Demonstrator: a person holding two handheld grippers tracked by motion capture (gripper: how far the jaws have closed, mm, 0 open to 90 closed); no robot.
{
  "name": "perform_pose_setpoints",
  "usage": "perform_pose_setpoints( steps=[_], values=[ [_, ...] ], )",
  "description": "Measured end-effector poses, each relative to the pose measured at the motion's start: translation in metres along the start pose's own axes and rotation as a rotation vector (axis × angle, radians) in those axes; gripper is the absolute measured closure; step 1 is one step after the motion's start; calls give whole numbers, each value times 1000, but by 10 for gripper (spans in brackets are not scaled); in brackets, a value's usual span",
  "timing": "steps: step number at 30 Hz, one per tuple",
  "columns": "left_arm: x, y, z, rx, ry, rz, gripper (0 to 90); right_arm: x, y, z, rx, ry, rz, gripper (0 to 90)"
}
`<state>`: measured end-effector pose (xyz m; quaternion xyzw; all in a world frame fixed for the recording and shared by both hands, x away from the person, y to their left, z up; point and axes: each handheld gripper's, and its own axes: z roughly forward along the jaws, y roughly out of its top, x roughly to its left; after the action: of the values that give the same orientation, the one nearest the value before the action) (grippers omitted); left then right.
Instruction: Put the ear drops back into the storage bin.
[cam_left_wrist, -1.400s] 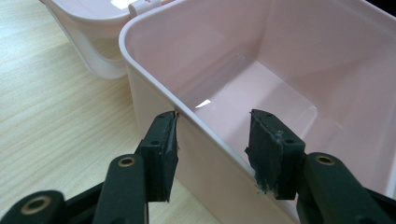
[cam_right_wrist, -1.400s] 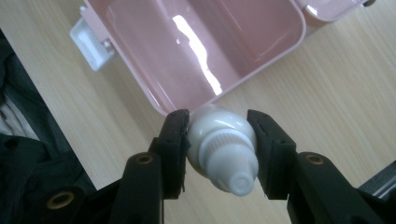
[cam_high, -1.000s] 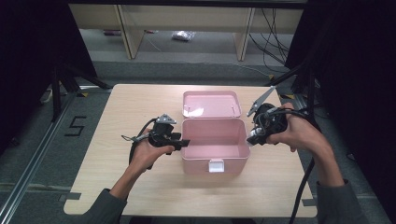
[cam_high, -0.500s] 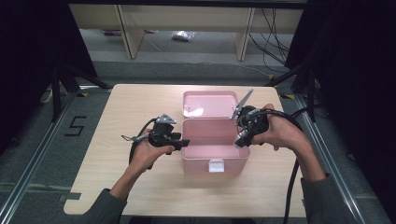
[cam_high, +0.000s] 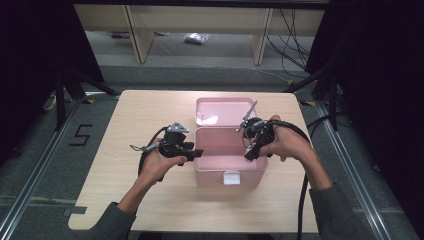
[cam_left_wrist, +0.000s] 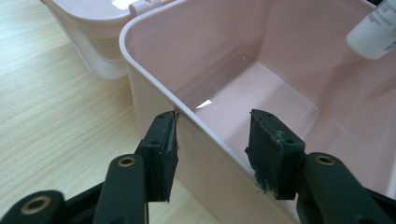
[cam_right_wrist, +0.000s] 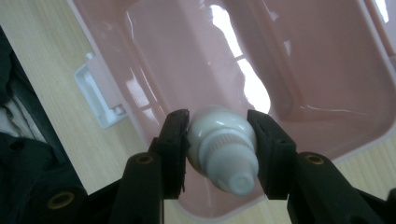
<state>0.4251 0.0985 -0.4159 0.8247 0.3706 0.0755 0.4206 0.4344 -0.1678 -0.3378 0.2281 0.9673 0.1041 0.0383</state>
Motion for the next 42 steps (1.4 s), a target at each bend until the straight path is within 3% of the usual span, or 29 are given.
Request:
perform_pose_setpoints(
  steps=[25,26,31,32,33,36,38,39,42],
  values=[
    [0,0,0,2,-5,0,519,-9,5,43,29,30,13,604],
    [0,0,0,2,-6,0,519,-7,6,43,43,36,31,604],
    [0,0,0,2,-5,1,519,-8,8,48,39,30,19,604],
    [0,0,0,1,-5,-1,519,-9,7,50,28,34,-9,604],
    [0,0,0,0,-2,-1,519,-7,8,50,41,35,24,604],
    [0,0,0,2,-6,1,519,-8,7,55,35,36,-7,604],
    [0,0,0,1,-5,-1,519,-7,7,57,44,44,19,604],
    [0,0,0,2,-6,1,519,-9,7,59,42,33,-9,604],
    [0,0,0,1,-5,-1,519,-8,7,62,45,47,17,604]
  ],
)
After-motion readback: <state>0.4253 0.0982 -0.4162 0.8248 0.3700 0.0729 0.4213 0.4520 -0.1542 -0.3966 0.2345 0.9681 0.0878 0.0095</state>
